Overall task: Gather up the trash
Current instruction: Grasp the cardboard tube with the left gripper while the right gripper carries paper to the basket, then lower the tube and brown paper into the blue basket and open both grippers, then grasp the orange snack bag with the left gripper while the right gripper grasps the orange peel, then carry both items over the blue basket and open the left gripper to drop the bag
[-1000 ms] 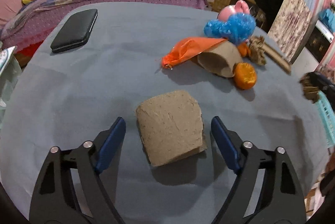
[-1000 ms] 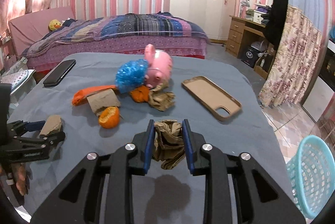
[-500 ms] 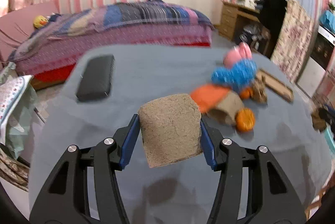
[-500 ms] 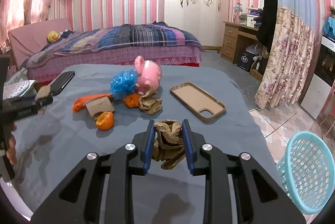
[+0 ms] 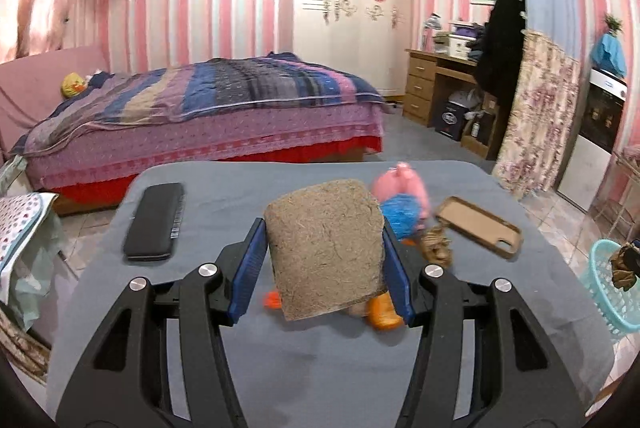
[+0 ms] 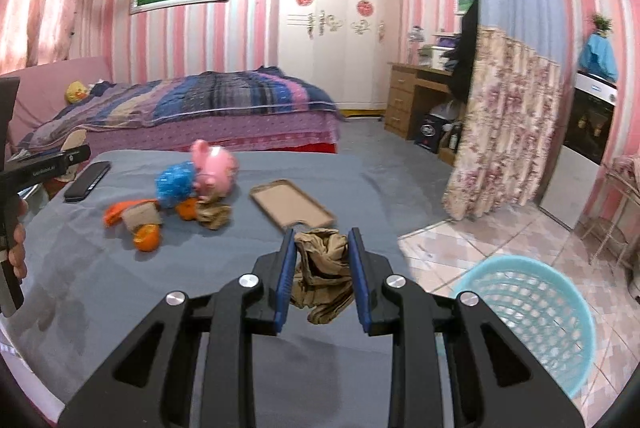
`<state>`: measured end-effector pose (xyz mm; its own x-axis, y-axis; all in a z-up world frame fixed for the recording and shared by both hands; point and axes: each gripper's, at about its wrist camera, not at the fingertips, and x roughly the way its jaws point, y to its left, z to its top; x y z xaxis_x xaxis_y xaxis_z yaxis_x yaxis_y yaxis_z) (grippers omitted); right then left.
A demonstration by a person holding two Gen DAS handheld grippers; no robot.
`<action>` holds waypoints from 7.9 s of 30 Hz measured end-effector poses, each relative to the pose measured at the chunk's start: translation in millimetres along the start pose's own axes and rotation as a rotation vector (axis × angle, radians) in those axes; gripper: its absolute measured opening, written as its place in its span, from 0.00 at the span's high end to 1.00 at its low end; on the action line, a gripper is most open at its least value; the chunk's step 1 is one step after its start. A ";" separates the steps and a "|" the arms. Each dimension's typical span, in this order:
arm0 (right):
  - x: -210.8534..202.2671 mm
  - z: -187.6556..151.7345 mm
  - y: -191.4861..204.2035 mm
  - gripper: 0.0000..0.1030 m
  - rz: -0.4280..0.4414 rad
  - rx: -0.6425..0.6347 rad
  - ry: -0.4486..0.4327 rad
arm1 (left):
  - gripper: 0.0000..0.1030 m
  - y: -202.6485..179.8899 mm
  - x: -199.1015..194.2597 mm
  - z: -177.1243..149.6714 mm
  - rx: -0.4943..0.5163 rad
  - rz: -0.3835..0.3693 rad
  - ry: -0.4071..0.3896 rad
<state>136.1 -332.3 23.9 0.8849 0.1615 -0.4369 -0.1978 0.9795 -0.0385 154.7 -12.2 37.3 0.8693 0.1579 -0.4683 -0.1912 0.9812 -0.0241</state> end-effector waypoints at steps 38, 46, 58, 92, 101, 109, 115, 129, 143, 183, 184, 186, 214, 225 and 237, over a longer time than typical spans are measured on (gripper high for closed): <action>-19.0 -57.7 -201.7 0.74 -0.351 0.280 0.010 | 0.47 -330.9 17.4 -53.7 0.301 -0.505 0.096; -29.1 -65.9 -229.5 0.74 -0.406 0.340 0.005 | 0.47 -387.1 31.8 -69.1 0.354 -0.596 0.154; -36.8 -76.2 -252.5 0.74 -0.454 0.386 0.006 | 0.30 -441.5 33.6 -84.0 0.453 -0.651 0.138; 6.1 -62.9 -212.9 0.04 -0.463 0.310 0.017 | 0.05 -265.9 41.5 -22.6 0.248 -0.341 0.047; 4.0 -40.3 -166.7 0.04 -0.360 0.265 -0.012 | 0.05 -191.1 28.4 -21.9 0.177 -0.274 0.060; 11.0 -21.2 -91.7 0.04 -0.176 0.247 -0.023 | 0.05 -94.1 13.2 -9.4 0.104 -0.152 0.048; 23.5 -10.9 -37.0 0.04 -0.106 0.197 -0.005 | 0.05 -31.7 7.6 -3.9 0.044 -0.070 0.040; 50.0 42.5 61.6 0.04 0.090 0.129 -0.040 | 0.05 62.7 8.4 -5.5 -0.055 0.055 0.045; 96.2 44.8 83.9 0.04 0.078 0.096 0.048 | 0.05 89.5 14.3 -22.8 -0.061 0.121 0.070; 150.1 -17.6 204.7 0.08 0.241 -0.145 0.295 | 0.92 162.4 21.3 -46.1 0.085 0.009 0.209; 154.2 -19.7 209.0 0.18 0.247 -0.159 0.313 | 0.92 166.5 20.1 -47.8 0.085 0.018 0.210; 160.2 -21.5 212.0 0.34 0.261 -0.160 0.344 | 0.92 174.8 19.3 -53.2 0.065 0.031 0.221; 51.5 44.3 75.4 0.73 0.106 -0.012 0.069 | 0.92 52.0 -21.4 17.2 0.201 -0.082 0.017; 2.5 1.1 -55.2 0.73 -0.110 0.049 0.073 | 0.92 -60.8 -16.1 9.8 0.287 -0.264 0.017; -5.8 -16.6 -124.9 0.73 -0.213 0.125 0.077 | 0.92 -186.0 -15.6 -17.1 0.425 -0.424 0.038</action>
<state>148.7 -457.6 16.3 0.8655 -0.0553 -0.4979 0.0481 0.9985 -0.0274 168.9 -199.1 34.0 0.8114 -0.2536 -0.5267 0.3746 0.9172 0.1354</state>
